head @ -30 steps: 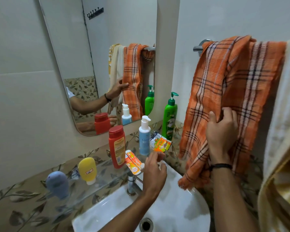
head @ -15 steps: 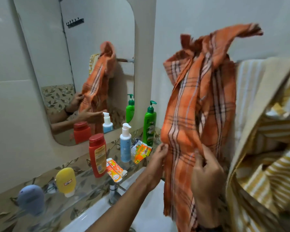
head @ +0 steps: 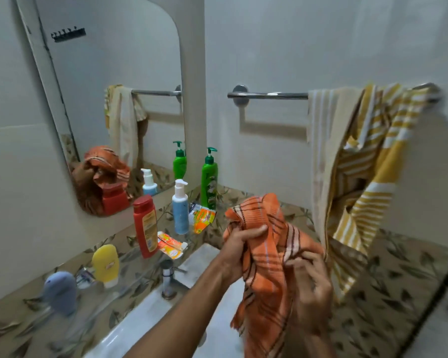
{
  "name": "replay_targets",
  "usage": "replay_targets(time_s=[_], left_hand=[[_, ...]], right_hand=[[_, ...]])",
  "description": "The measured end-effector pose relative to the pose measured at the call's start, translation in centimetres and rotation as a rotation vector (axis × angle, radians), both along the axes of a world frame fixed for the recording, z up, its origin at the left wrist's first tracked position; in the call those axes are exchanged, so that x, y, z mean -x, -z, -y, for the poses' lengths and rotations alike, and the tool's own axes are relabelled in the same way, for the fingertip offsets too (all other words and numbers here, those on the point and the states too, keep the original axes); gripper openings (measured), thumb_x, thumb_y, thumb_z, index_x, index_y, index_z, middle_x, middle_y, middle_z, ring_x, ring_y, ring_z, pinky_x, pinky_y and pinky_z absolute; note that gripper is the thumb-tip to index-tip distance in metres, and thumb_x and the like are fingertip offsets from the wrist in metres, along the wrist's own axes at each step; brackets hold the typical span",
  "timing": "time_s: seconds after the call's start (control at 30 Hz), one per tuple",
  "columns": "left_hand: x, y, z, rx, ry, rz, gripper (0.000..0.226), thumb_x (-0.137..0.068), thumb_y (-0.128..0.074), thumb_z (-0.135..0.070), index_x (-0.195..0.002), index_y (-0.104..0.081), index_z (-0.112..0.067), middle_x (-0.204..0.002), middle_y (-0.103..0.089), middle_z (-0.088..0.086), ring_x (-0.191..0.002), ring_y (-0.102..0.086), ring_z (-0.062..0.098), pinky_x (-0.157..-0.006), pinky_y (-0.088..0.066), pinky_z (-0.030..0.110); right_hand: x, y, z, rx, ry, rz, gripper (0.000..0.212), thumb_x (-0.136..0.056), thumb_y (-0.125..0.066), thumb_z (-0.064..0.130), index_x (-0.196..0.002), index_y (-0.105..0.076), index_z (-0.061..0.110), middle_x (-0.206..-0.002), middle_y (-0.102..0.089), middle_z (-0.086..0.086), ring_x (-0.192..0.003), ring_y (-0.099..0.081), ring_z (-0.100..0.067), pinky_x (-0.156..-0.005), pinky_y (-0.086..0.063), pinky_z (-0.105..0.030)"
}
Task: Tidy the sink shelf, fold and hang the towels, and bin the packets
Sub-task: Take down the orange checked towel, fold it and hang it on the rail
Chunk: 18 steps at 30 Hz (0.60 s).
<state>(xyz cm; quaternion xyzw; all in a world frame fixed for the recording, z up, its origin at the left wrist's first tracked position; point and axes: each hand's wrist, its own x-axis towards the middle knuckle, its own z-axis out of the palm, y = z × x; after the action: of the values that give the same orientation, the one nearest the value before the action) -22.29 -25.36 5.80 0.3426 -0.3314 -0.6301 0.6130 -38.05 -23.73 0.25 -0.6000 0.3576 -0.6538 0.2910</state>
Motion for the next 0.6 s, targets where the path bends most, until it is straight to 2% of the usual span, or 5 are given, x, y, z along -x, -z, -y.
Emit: replay_targets(time_s=[0.2, 0.27, 0.33, 0.43, 0.6], left_hand=[[0.5, 2.0, -5.6, 0.029, 0.052, 0.153, 0.037, -0.075, -0.075, -0.010, -0.111, -0.073, -0.005, -0.100, -0.077, 0.012, -0.090, -0.075, 0.023, -0.080, -0.061, 0.035], [1.0, 2.1, -6.9, 0.032, 0.078, 0.171, 0.033, -0.074, -0.074, -0.010, -0.107, -0.073, -0.008, -0.094, -0.078, 0.009, -0.087, -0.075, 0.022, -0.078, -0.061, 0.034], [1.6, 2.3, -7.9, 0.020, 0.101, 0.188, 0.033, -0.073, -0.076, -0.010, -0.105, -0.073, -0.007, -0.093, -0.077, 0.010, -0.085, -0.075, 0.024, -0.079, -0.063, 0.038], [2.6, 2.6, -8.8, -0.003, 0.128, 0.225, 0.026, -0.073, -0.079, -0.013, -0.099, -0.077, -0.011, -0.095, -0.075, 0.014, -0.086, -0.073, 0.030, -0.088, -0.060, 0.046], [3.8, 3.1, -9.4, -0.008, 0.155, 0.259, 0.016, -0.071, -0.079, -0.013, -0.085, -0.081, -0.019, -0.092, -0.074, 0.014, -0.083, -0.071, 0.032, -0.091, -0.057, 0.051]], right_hand=[[1.6, 2.1, -1.2, -0.331, 0.307, -0.017, 0.030, -0.090, -0.056, 0.062, -0.085, -0.060, 0.033, -0.113, -0.059, -0.003, -0.107, -0.058, -0.022, -0.098, -0.051, -0.050], [2.7, 2.0, -1.2, -0.478, 0.278, -0.064, 0.061, -0.077, -0.044, 0.088, -0.096, -0.059, 0.032, -0.114, -0.065, -0.006, -0.105, -0.062, -0.025, -0.093, -0.053, -0.049], [3.5, 0.8, -2.1, -0.698, 0.079, -0.077, 0.073, -0.076, -0.042, 0.088, -0.107, -0.064, 0.026, -0.106, -0.072, -0.003, -0.099, -0.065, -0.023, -0.090, -0.053, -0.043], [4.3, 0.1, -3.9, -0.939, -0.175, -0.079, 0.057, -0.088, -0.050, 0.070, -0.091, -0.076, 0.019, -0.080, -0.079, -0.004, -0.085, -0.071, -0.023, -0.075, -0.056, -0.036], [4.4, 0.9, -5.5, -1.067, -0.211, -0.023, 0.041, -0.090, -0.065, 0.051, -0.094, -0.073, 0.011, -0.089, -0.077, -0.012, -0.082, -0.069, -0.025, -0.066, -0.055, -0.031]])
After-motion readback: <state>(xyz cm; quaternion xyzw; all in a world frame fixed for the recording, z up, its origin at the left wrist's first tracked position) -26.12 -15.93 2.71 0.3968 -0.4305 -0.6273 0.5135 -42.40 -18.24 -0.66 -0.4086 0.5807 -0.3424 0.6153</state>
